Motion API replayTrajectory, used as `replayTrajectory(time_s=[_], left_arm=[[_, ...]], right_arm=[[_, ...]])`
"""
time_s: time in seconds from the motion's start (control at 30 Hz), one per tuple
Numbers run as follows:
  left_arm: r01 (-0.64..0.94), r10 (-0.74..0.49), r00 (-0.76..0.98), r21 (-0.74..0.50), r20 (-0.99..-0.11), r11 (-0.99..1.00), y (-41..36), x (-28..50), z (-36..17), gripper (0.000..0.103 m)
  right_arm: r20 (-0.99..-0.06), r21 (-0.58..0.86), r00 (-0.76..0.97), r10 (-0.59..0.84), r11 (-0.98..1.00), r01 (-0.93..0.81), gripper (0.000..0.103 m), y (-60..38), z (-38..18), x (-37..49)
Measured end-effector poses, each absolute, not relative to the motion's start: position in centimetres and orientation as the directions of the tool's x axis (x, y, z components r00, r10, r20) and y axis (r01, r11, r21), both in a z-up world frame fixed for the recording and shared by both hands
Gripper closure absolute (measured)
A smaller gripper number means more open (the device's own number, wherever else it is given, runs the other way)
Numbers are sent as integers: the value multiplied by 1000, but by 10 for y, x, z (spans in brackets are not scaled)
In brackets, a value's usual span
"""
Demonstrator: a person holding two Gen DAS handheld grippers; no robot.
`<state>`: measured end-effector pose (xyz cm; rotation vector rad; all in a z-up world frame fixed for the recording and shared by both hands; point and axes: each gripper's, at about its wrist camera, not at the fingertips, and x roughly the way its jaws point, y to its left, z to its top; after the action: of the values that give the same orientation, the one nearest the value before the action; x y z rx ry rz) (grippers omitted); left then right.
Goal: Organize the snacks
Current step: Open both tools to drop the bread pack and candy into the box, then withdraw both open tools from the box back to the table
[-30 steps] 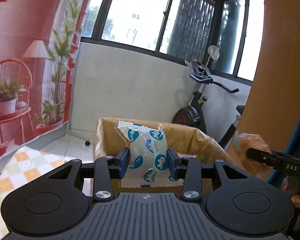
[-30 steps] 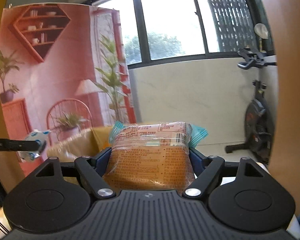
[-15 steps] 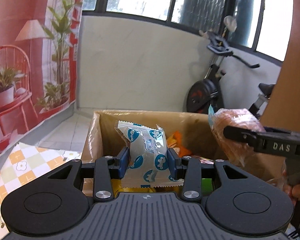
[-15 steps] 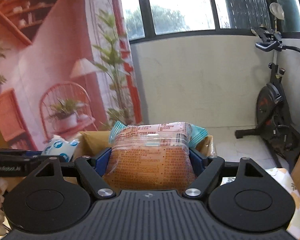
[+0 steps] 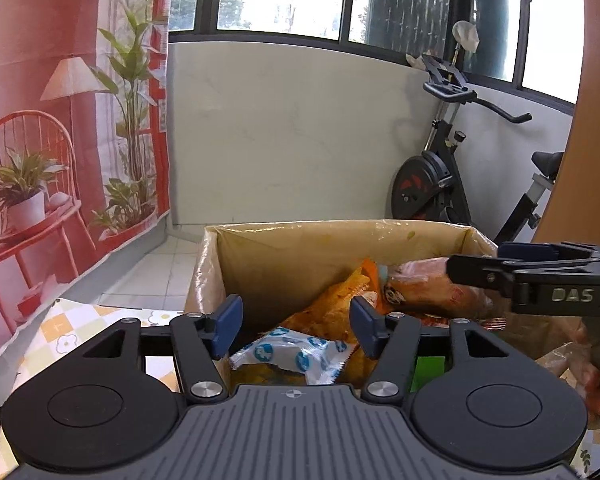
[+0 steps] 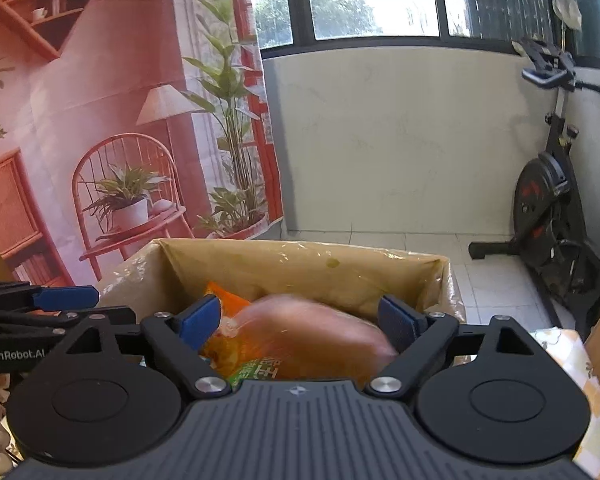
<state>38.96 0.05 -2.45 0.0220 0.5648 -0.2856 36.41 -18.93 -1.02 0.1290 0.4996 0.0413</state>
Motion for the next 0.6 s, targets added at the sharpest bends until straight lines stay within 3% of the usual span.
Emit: replayTrajectory(time_s=[0.37,0.6], left_arm=[[291,-277,854,-37,-439,956,40,335,14,41],[296,-284,854,-42,-436,954,79,299,-1,41]], right_arm=[[-357,206,927,116,978,-43,15,-175,7,296],[-265,224,959,103,974,-42,15,-165,-4,243]])
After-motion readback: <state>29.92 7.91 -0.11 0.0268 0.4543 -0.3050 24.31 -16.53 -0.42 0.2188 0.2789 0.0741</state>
